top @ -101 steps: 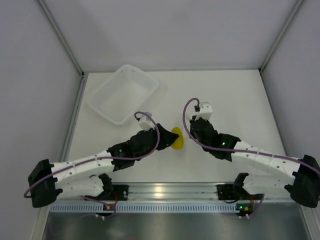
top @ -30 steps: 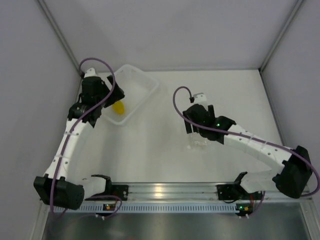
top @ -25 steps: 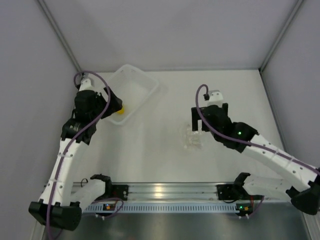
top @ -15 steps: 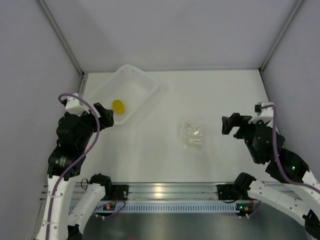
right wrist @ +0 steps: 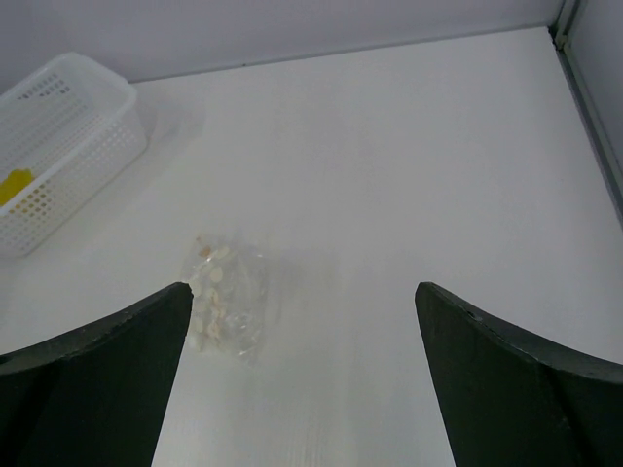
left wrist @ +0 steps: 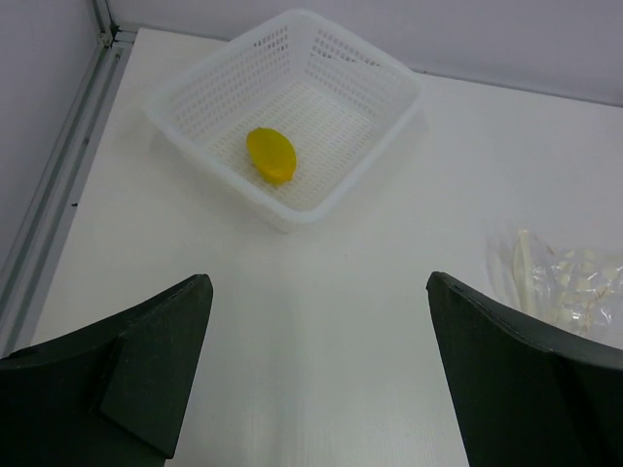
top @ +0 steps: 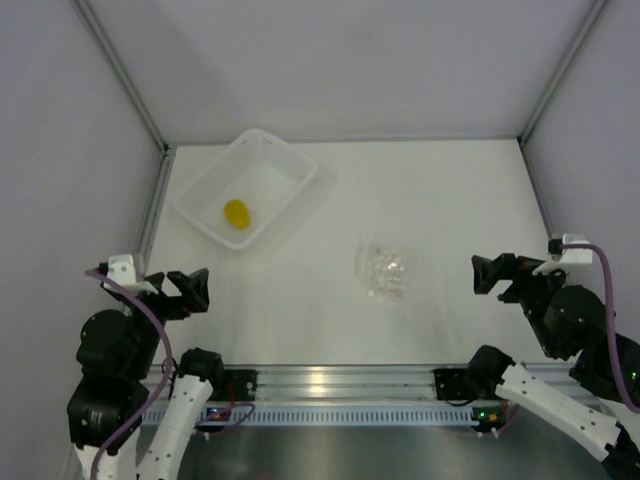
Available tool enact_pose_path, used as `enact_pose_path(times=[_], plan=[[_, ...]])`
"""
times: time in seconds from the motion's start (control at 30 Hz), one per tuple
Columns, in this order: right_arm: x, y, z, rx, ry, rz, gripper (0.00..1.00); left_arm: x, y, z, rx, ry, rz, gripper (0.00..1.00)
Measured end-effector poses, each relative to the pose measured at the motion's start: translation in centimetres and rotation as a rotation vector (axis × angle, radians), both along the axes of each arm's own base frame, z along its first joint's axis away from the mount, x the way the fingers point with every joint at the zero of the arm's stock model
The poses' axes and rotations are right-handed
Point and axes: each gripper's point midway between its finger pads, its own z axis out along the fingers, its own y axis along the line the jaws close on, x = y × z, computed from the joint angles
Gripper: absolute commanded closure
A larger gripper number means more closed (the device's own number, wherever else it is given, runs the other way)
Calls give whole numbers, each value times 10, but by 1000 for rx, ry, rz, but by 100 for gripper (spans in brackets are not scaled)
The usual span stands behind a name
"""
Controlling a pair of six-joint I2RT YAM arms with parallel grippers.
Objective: Open the zip-top bag and remove the fake food
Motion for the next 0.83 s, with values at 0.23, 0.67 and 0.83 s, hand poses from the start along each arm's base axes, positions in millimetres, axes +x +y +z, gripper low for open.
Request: enact_pose_path(times=[0.23, 0.67, 0.83], plan=[[-8, -4, 4, 26, -25, 27, 1, -40, 1, 4, -39, -48, -22, 2], [-2, 2, -3, -38, 16, 29, 1, -29, -2, -22, -51, 77, -13, 2], [1, 5, -6, -58, 29, 31, 0, -28, -1, -23, -54, 80, -5, 2]])
